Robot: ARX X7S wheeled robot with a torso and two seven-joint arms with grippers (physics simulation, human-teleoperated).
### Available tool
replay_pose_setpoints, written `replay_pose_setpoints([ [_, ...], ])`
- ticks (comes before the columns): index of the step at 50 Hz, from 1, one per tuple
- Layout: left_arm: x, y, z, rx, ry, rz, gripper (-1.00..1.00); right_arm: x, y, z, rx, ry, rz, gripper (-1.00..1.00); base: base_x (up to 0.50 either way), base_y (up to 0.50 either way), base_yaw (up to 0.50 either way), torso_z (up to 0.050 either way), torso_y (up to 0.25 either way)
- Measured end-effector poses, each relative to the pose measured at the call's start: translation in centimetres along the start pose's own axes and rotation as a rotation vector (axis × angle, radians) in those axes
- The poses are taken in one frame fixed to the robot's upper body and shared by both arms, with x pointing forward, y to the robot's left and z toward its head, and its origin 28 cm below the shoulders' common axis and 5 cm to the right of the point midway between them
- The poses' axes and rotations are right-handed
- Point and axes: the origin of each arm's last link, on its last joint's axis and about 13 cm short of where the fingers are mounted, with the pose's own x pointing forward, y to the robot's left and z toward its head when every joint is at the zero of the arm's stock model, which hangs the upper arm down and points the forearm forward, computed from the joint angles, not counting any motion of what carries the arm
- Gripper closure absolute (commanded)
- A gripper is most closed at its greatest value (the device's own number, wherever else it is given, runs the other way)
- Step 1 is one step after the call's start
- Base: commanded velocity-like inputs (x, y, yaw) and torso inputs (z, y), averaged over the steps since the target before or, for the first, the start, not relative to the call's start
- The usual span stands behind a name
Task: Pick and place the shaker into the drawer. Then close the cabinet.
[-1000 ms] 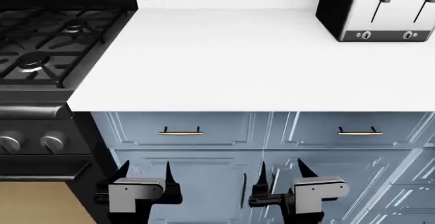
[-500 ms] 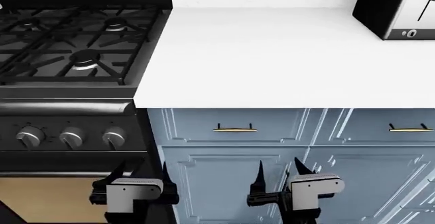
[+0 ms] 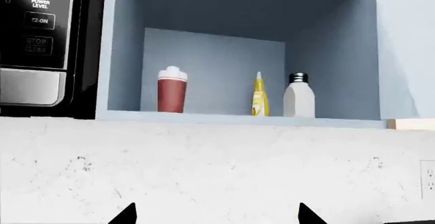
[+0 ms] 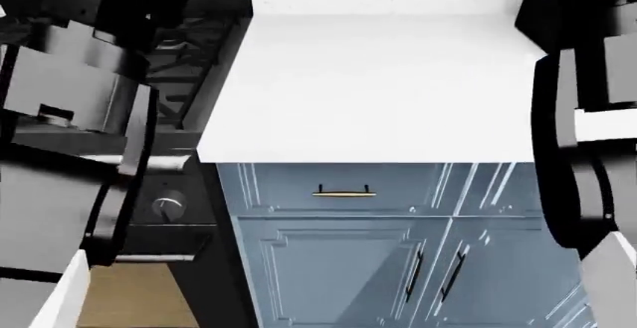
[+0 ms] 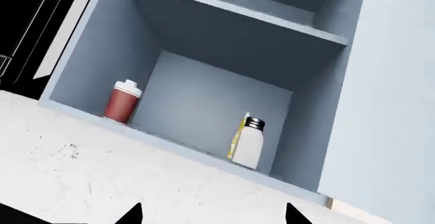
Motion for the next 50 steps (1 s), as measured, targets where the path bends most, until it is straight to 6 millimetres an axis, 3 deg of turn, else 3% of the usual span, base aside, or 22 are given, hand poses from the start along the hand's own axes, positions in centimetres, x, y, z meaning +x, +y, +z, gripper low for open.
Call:
replay_pose_setpoints([
  [4, 0.7, -0.5, 3.8, 0.032, -0.021, 0.007, -1.00, 0.6, -1.5, 4.3, -0.015, -0.025, -0.017, -1.00, 0.00, 0.00, 0.00, 0.050, 0.022],
  [9, 0.8, -0.3, 7.4, 0.060, -0.053, 0.065, -1.00, 0.6, -2.8, 8.2, -0.025, -0.043, -0.034, -1.00, 0.00, 0.00, 0.00, 0.050, 0.022],
  [19, 0.4, 0.5, 11.5, 0.089, -0.088, 0.155, -1.00, 0.0, -4.1, 12.2, -0.033, -0.066, -0.056, -1.00, 0.00, 0.00, 0.00, 0.050, 0.028],
  [26, 0.1, 0.5, 12.0, 0.085, -0.041, 0.143, -1.00, -0.3, -4.2, 13.0, 0.029, -0.053, -0.044, -1.00, 0.00, 0.00, 0.00, 0.050, 0.030],
  [34, 0.0, 0.2, 11.3, 0.062, 0.039, 0.105, -1.00, -0.4, -4.1, 12.7, 0.105, -0.009, -0.009, -1.00, 0.00, 0.00, 0.00, 0.049, 0.026],
  [50, 0.1, 0.0, 9.9, 0.024, 0.115, 0.096, -1.00, -0.3, -3.9, 11.5, 0.133, 0.049, 0.031, -1.00, 0.45, 0.00, 0.00, 0.000, 0.000],
])
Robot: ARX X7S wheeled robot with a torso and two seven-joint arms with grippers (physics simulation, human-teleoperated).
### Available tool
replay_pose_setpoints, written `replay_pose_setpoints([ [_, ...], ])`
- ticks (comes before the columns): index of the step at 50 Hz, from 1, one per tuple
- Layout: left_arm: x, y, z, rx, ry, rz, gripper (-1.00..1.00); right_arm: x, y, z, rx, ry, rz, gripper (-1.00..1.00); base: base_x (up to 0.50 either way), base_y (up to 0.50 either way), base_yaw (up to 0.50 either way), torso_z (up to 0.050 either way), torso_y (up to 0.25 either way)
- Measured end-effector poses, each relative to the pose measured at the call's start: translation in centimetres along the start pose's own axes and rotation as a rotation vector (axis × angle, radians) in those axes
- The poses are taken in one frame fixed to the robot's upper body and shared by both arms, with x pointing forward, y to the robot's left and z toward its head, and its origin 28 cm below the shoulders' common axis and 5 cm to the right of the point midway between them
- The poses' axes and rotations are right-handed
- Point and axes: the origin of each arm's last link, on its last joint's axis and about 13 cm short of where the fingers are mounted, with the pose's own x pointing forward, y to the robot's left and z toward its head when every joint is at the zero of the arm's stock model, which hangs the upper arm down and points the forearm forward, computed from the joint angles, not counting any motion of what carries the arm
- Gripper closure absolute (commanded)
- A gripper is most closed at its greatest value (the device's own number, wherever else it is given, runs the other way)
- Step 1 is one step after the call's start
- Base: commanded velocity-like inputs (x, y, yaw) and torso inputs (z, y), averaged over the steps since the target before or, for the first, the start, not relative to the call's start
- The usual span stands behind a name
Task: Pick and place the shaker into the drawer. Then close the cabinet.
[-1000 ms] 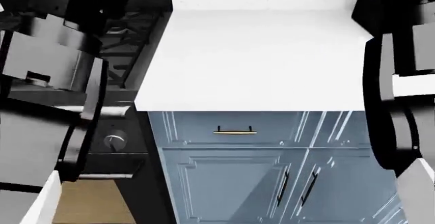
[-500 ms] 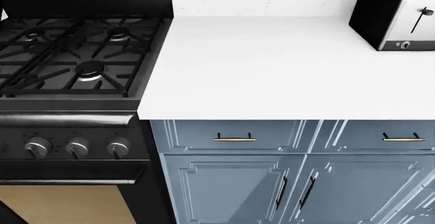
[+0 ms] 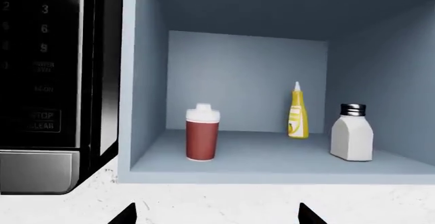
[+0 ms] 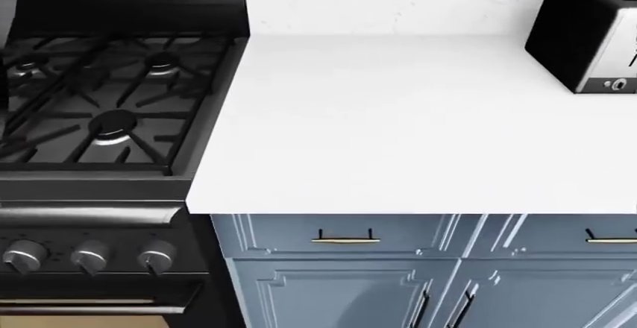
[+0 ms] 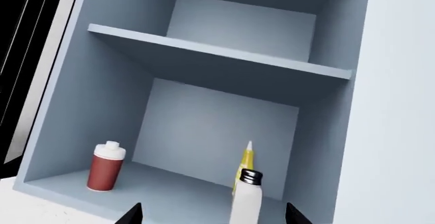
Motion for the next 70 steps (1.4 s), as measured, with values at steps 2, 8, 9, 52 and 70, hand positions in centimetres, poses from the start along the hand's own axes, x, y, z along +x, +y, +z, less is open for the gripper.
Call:
replay_pose_setpoints([
  [2, 0.0, 0.0, -0.2, 0.000, 0.005, 0.001, -1.00, 0.0, 0.0, -0.2, 0.000, 0.007, 0.000, -1.00, 0.50, 0.00, 0.00, 0.000, 0.000],
  [8, 0.2, 0.0, -0.6, 0.003, 0.017, 0.003, -1.00, 0.1, -0.1, -0.7, -0.001, 0.025, -0.003, -1.00, 0.50, 0.00, 0.00, 0.000, 0.000],
  [9, 0.2, 0.0, -0.7, 0.004, 0.019, 0.003, -1.00, 0.1, -0.1, -0.8, -0.001, 0.027, -0.003, -1.00, 0.50, 0.00, 0.00, 0.000, 0.000],
  [52, 0.3, -0.1, -0.6, 0.093, -0.024, 0.038, -1.00, 0.2, -0.6, -3.0, -0.020, 0.108, -0.064, -1.00, 0.26, 0.00, 0.00, 0.000, 0.000],
  [70, -1.0, -0.6, 2.0, 0.060, -0.001, 0.041, -1.00, -0.3, -1.7, -3.0, 0.049, 0.103, 0.059, -1.00, 0.24, -0.05, 0.00, 0.000, 0.000],
])
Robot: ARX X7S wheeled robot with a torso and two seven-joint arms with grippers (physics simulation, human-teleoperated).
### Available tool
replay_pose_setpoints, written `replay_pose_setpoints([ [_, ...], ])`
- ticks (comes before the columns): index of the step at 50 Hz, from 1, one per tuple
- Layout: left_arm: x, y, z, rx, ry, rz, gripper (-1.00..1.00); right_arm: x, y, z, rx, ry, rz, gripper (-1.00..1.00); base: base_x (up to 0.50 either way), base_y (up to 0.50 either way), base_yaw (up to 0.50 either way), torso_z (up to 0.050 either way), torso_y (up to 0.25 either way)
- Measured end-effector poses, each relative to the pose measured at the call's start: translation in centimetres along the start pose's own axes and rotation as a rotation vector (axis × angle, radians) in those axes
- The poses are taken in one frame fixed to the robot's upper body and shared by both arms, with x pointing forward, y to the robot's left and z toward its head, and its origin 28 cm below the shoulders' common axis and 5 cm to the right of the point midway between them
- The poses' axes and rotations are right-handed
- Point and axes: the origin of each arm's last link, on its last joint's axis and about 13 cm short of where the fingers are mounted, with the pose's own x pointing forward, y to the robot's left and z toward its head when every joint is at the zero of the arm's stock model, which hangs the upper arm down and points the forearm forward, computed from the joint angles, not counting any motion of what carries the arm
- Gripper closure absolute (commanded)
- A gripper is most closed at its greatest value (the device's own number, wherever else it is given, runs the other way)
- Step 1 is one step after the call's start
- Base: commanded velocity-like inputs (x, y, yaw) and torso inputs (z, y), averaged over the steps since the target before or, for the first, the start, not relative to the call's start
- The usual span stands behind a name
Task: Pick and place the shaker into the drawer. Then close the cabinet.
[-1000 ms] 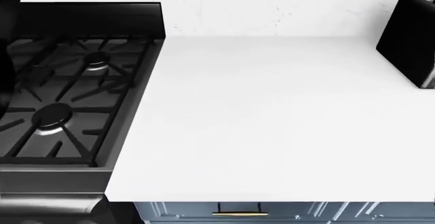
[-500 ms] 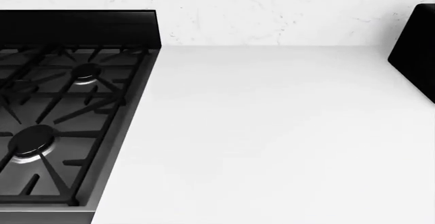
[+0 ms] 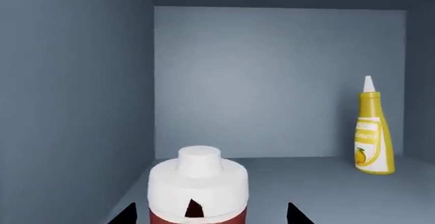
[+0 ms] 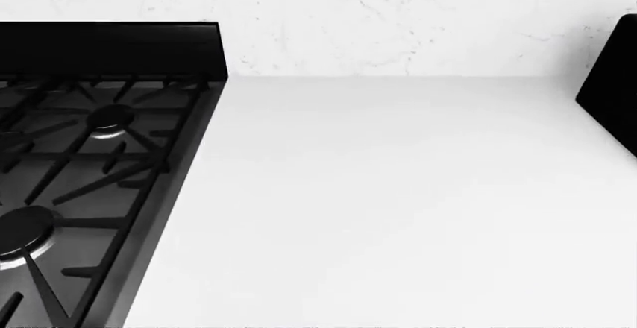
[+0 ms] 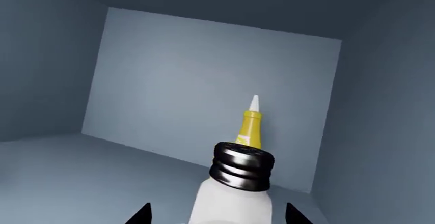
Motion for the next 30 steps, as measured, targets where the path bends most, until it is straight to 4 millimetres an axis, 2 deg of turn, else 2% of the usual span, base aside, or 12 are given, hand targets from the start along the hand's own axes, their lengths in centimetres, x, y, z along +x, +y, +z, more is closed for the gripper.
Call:
replay_pose_setpoints([
  [7, 0.51, 0.30, -0.60, 0.004, -0.030, 0.010, -1.00, 0.26, 0.50, -0.01, -0.012, -0.012, -0.071, -1.00, 0.00, 0.00, 0.00, 0.000, 0.000],
  [8, 0.53, 0.28, -0.63, 0.005, -0.031, 0.012, 1.00, 0.29, 0.53, -0.03, -0.014, -0.013, -0.079, -1.00, 0.00, 0.00, 0.00, 0.000, 0.000],
  [25, 0.94, 0.25, -0.97, 0.009, -0.085, 0.016, 1.00, 0.48, 0.79, -0.20, -0.029, -0.019, -0.144, -1.00, 0.01, 0.00, 0.00, 0.000, 0.000],
  [30, 0.94, 0.32, -0.34, -0.007, -0.142, 0.028, 1.00, 0.46, 0.80, -0.18, -0.033, -0.015, -0.153, -1.00, 0.00, 0.00, 0.00, 0.000, 0.000],
])
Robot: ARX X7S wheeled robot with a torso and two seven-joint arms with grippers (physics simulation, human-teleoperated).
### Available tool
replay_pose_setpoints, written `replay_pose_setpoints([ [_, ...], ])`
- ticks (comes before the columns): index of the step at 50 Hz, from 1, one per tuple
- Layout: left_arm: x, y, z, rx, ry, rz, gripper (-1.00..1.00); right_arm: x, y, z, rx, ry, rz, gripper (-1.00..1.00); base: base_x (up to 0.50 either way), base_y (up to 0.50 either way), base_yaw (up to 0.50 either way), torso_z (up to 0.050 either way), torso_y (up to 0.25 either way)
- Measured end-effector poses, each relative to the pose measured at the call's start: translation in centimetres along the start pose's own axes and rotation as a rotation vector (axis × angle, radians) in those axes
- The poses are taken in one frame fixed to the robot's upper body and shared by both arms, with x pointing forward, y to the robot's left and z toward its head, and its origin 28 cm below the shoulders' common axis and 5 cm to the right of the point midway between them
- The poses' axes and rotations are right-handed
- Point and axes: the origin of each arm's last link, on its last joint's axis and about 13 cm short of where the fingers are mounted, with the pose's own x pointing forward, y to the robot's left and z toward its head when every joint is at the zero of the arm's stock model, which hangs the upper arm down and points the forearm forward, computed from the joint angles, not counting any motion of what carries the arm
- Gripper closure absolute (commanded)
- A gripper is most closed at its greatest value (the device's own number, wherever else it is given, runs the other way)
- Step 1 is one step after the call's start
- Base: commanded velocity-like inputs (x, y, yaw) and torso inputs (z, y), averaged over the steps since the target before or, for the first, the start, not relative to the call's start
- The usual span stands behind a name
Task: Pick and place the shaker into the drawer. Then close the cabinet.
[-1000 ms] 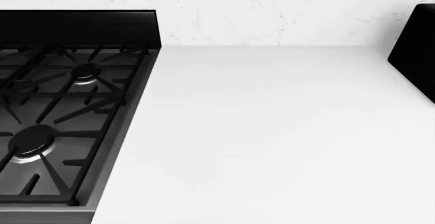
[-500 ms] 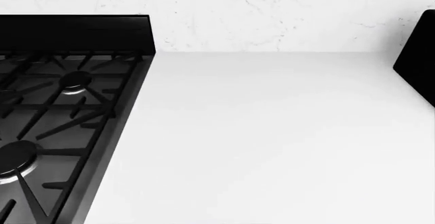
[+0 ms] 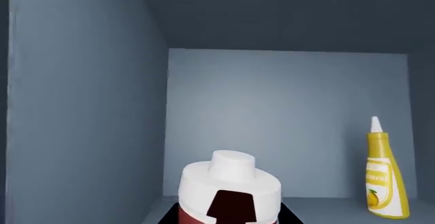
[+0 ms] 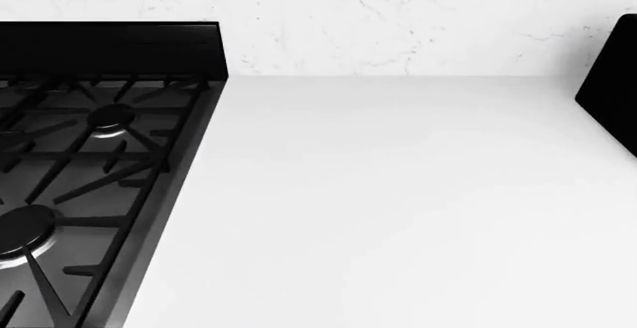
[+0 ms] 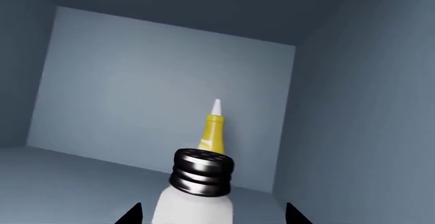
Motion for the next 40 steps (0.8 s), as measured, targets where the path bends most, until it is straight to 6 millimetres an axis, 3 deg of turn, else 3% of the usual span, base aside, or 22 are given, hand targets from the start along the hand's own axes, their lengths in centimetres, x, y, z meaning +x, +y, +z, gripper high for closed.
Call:
replay_pose_setpoints([
  [17, 0.0, -0.1, 1.7, -0.016, -0.120, 0.013, 1.00, -0.1, -0.1, 0.3, -0.012, 0.006, -0.011, -1.00, 0.15, 0.00, 0.00, 0.000, 0.000],
  [18, 0.0, -0.1, 1.7, -0.016, -0.121, 0.013, 1.00, -0.2, -0.1, 0.3, -0.012, 0.008, -0.010, 1.00, 0.00, 0.00, 0.00, 0.000, 0.000],
  [36, 0.1, -0.1, 1.5, -0.005, -0.130, 0.016, 1.00, -0.3, -0.1, 0.7, -0.044, 0.027, 0.017, 1.00, 0.00, 0.00, 0.00, 0.000, 0.000],
  [40, 0.1, 0.0, 1.5, -0.008, -0.132, 0.015, 1.00, -0.4, 0.0, 1.5, -0.045, -0.017, 0.028, 1.00, 0.00, 0.00, 0.00, 0.000, 0.000],
])
